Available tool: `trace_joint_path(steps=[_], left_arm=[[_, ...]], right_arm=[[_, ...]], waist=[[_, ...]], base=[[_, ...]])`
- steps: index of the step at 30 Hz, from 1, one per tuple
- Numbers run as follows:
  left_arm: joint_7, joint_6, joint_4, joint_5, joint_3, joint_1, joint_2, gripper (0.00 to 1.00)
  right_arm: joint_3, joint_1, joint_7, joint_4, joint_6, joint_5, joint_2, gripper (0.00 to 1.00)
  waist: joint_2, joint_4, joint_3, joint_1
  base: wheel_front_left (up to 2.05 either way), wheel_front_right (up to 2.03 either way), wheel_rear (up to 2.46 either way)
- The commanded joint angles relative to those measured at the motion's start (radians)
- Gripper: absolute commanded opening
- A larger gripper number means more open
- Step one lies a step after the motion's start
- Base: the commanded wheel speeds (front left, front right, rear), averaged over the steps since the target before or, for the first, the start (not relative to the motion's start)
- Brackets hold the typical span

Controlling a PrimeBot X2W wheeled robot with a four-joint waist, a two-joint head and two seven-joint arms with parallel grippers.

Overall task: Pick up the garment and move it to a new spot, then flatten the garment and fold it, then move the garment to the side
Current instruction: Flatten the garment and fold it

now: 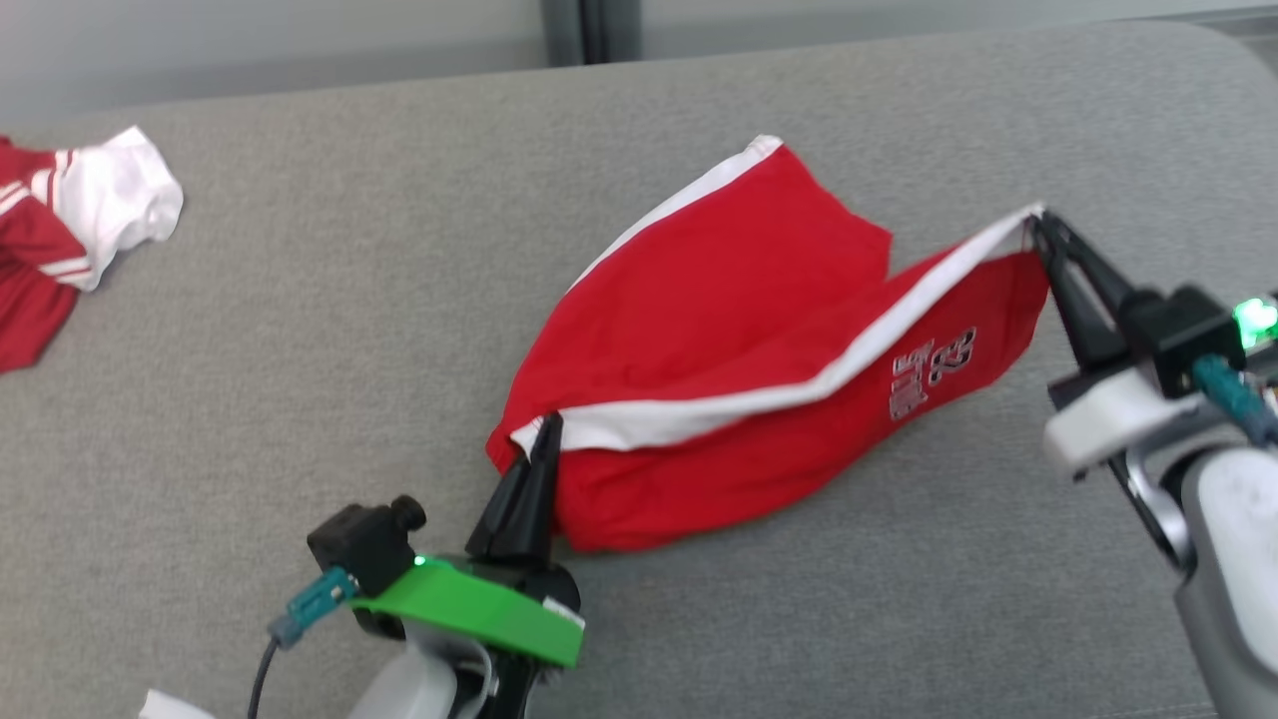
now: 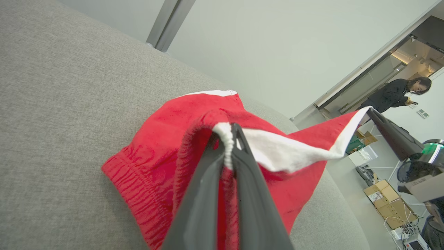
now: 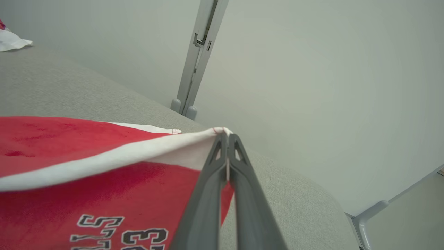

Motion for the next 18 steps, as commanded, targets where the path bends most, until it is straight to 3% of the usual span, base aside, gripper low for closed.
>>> trace_joint_path(steps=[1,9,18], left_arm=[[-0.007,-0.004,0.020,-0.013,0.014,-0.041,-0.010,0.00],[-0.007,-0.014,0.153,-0.102,0.044,-0.209,-0.046,0.00],[-0.006,0.001,0.234,-0.205,0.004,-0.329,-0.050,0.00]], right_arm=[[0.019,-0.063,0.005,0.042,-0.001,0.012,-0.017,0.00],[0.174,-0.390,0.003,0.317,-0.001,0.043,-0.093,0.00],[0.350,-0.645,-0.036,0.625,-0.001,0.088,-0.093,0.00]], waist=[[0.0000,0.082,0.084,0.0000],[0.0000,0.149,0.179,0.0000],[0.0000,0.179,0.249,0.0000]], base=[[0.00,0.00,0.00],[0.00,0.00,0.00],[0.00,0.00,0.00]])
